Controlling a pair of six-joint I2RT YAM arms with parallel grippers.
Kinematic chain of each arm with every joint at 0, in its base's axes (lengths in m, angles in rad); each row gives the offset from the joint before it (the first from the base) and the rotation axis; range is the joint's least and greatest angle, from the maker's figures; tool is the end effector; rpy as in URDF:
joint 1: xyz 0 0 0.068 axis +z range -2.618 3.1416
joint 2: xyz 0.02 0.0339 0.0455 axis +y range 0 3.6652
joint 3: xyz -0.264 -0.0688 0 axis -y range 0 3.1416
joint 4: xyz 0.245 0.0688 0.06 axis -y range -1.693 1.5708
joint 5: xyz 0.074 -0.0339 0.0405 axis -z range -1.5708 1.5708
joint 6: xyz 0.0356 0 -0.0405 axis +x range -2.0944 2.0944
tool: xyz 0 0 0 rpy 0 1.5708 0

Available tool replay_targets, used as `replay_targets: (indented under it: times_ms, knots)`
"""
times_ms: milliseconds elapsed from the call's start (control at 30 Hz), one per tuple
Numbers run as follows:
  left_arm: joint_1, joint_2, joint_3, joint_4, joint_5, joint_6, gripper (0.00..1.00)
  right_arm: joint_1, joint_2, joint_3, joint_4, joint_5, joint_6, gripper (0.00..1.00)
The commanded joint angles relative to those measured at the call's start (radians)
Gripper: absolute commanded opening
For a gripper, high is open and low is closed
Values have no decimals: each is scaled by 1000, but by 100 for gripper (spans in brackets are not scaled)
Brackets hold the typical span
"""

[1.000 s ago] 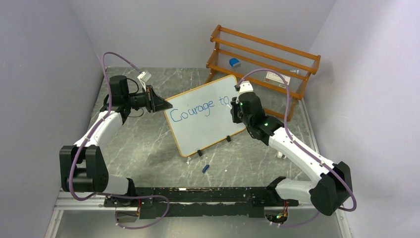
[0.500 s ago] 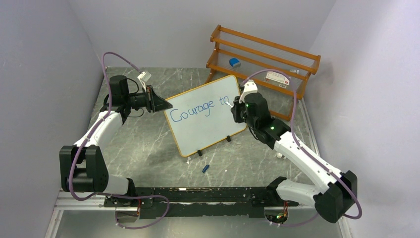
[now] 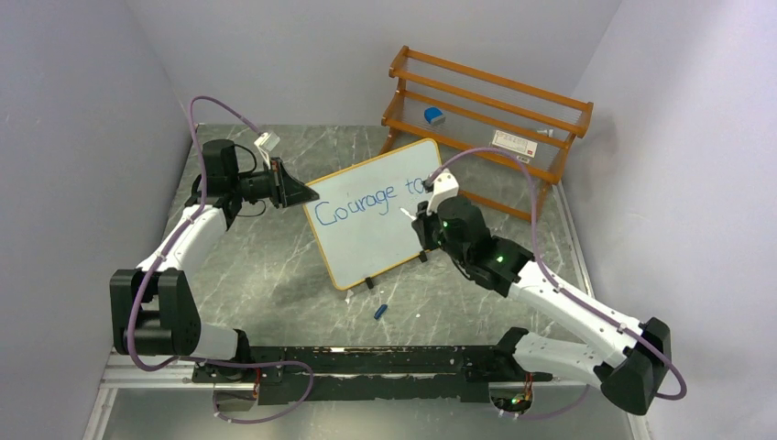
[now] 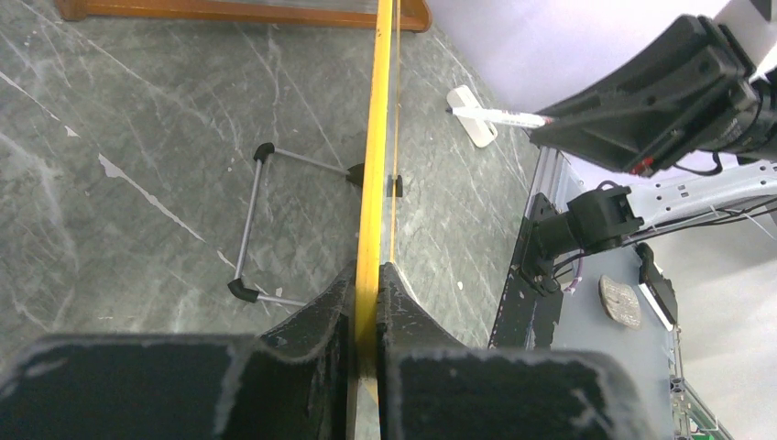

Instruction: Write a sentence on the whiteboard

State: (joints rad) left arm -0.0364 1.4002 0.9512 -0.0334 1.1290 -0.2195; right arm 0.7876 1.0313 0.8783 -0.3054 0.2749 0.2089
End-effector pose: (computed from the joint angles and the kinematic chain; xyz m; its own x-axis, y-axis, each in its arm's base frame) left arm 0.2996 -0.0431 0.2800 -0.6301 -0.0702 -0.7733 0.6953 0.3923 -0.6022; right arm 0.1711 0.1581 0.3141 -0.4113 -0.1302 -0.9022 -0.4345 0.8981 0.0685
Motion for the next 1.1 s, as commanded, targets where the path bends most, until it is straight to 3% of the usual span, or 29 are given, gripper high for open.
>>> replay_targets:
  times_ms: [0,367,667,1067]
  knots:
    - [-28,14,-15,-52,-61,38,5,96,-28,-19,-12,119,30,0]
    - [-34,-4,-25,-47,-75,34,5,326,-11,-57,18,284,123,0]
    - [-39,-8,-27,-50,-87,35,5,494,105,-51,119,393,157,0]
    - [-40,-7,-24,-61,-91,42,5,547,288,48,157,414,180,0]
